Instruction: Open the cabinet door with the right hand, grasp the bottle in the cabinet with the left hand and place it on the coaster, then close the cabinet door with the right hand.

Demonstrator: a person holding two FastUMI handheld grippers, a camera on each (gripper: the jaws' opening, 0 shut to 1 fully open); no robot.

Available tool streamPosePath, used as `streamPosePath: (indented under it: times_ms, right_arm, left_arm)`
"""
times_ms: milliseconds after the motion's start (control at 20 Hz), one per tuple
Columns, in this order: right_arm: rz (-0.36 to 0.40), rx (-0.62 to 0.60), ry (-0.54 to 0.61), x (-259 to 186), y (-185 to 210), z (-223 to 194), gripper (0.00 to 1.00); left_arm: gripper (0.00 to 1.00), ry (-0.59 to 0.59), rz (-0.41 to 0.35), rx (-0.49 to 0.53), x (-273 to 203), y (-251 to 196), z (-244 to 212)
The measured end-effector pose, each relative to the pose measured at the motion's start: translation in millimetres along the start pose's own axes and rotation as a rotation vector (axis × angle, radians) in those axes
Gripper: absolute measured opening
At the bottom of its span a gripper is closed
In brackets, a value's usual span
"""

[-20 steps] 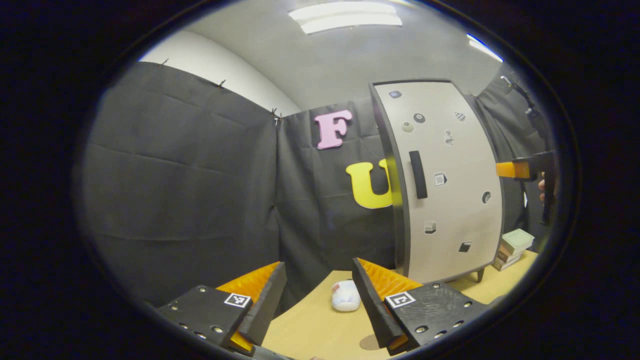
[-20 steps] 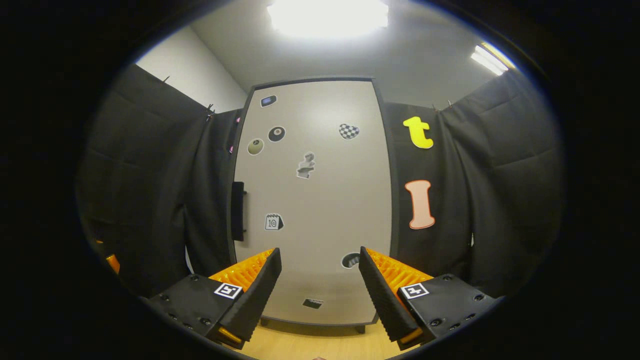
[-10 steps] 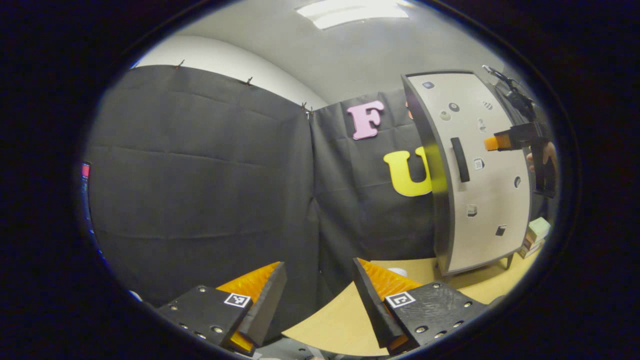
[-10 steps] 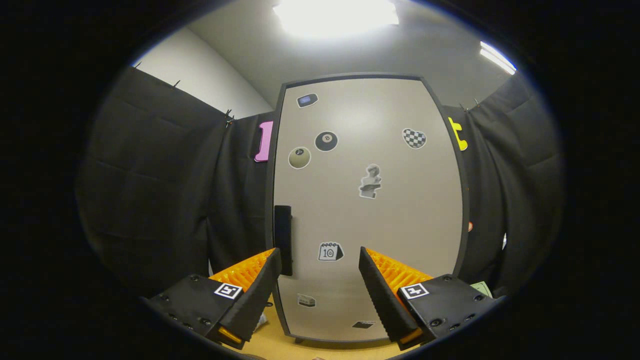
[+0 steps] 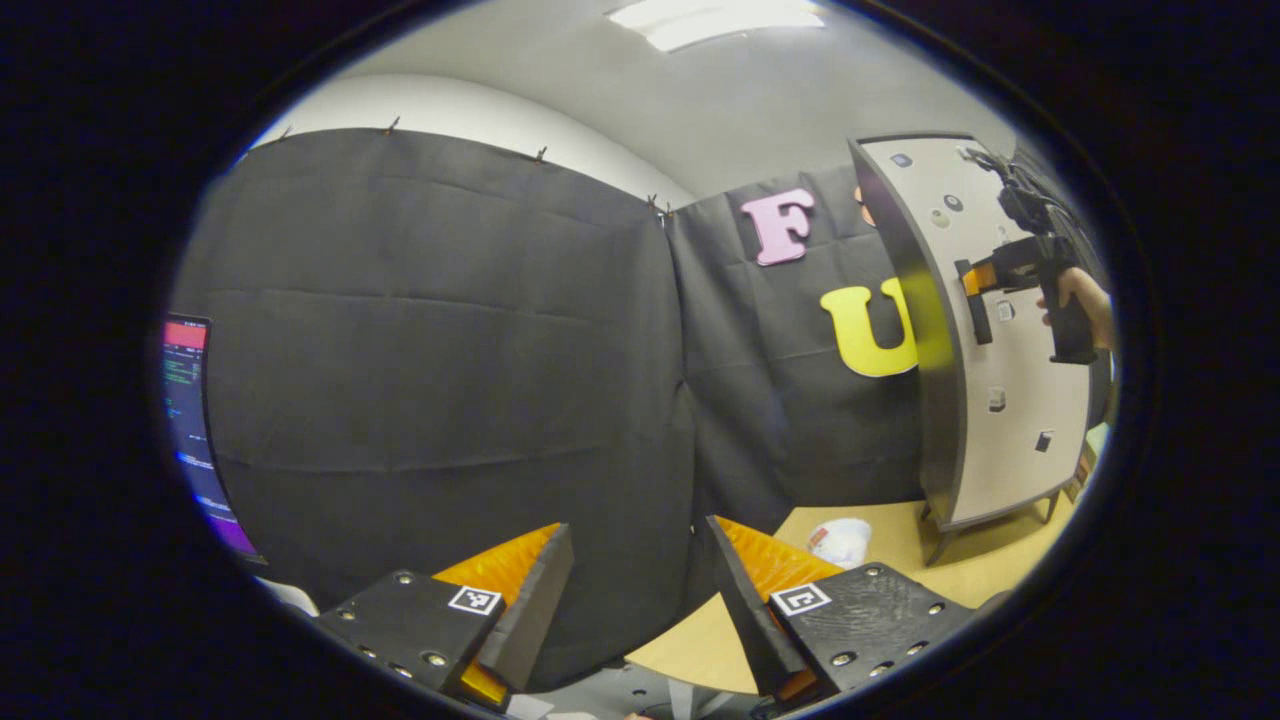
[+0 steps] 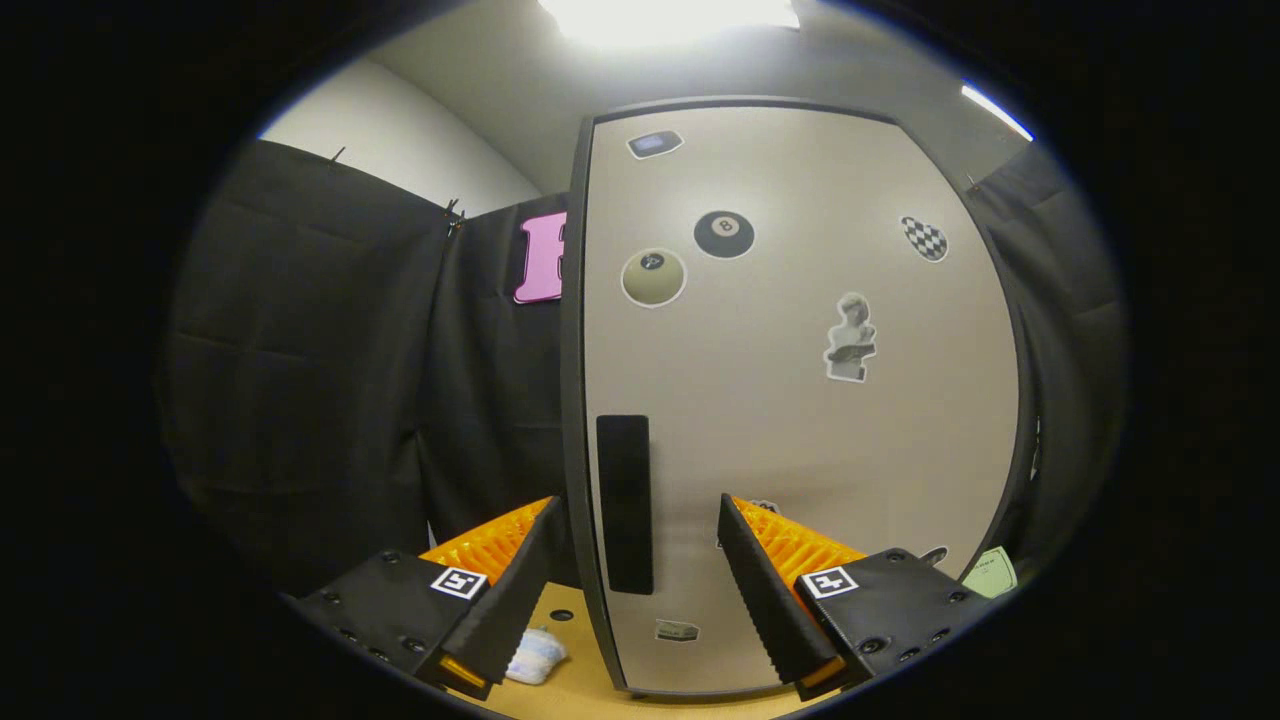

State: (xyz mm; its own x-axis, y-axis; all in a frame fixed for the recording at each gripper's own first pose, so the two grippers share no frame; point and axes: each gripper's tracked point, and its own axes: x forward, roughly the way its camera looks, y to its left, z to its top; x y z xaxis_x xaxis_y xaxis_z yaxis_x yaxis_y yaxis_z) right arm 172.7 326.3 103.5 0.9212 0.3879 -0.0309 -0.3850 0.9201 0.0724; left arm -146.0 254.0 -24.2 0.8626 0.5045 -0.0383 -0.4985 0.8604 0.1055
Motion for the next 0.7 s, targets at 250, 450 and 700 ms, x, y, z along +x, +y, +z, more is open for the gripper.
streamPosePath:
  times_ms: [250, 450, 700]
  right_arm:
    - [-0.033, -0.018, 0.094, 28.4, 4.5, -24.2, 0.94]
    - [-0.067, 0.020, 0.126, 38.9, 4.6, -32.3, 0.69]
    - [-0.111, 0.022, 0.159, 41.5, 2.4, -32.3, 0.34]
  left_arm:
    - [0.80, 0.031, 0.007, -0.012, 5.0, 10.2, -13.3]
    - [0.80, 0.039, 0.002, -0.019, 7.0, 14.3, -16.2]
    - [0.80, 0.037, -0.006, -0.014, 11.0, 17.4, -15.6]
